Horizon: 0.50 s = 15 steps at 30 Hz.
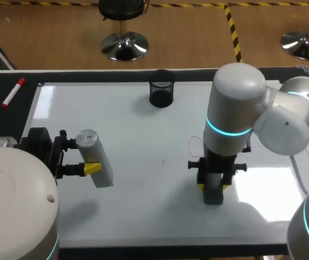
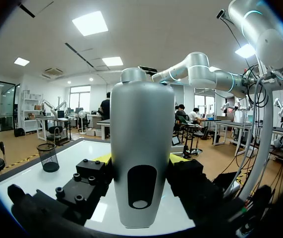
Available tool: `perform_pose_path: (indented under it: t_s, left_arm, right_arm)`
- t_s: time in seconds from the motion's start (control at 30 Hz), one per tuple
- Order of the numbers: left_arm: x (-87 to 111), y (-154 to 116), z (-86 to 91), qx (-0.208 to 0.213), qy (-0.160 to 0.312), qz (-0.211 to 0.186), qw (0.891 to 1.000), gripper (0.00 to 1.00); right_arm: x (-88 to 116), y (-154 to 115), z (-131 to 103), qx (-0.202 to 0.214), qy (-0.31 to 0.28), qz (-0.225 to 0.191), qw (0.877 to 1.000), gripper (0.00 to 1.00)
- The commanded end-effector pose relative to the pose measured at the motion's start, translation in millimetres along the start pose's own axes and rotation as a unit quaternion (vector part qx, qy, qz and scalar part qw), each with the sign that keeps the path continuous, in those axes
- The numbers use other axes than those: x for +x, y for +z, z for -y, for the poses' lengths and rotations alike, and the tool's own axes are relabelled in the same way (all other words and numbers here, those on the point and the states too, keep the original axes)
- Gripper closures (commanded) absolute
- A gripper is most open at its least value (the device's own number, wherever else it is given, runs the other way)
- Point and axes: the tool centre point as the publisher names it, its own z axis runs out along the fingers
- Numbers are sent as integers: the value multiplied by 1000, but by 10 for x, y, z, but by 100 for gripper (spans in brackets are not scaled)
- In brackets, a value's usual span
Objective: Pick up the inspection probe, press it on each red-marked spot on the whiteboard one by one, put down the probe, pick up the eraser, and wipe off all the red marks.
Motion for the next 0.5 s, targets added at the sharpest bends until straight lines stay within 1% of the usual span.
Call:
perform_pose_path:
  t_s: [0.03,0.3,0.5]
  left_arm:
    - [14,-4,20,-1,0,1,1000,100]
    - [14,-4,20,-1,0,1,1000,100]
    - [14,-4,20,-1,0,1,1000,100]
  right_arm:
    - [219,37,11,-8,-9,8,1000,100]
    - [463,36,-63,-4,-28,6,1000,100]
    - [632,-4,-54,-5,-44,8,999,100]
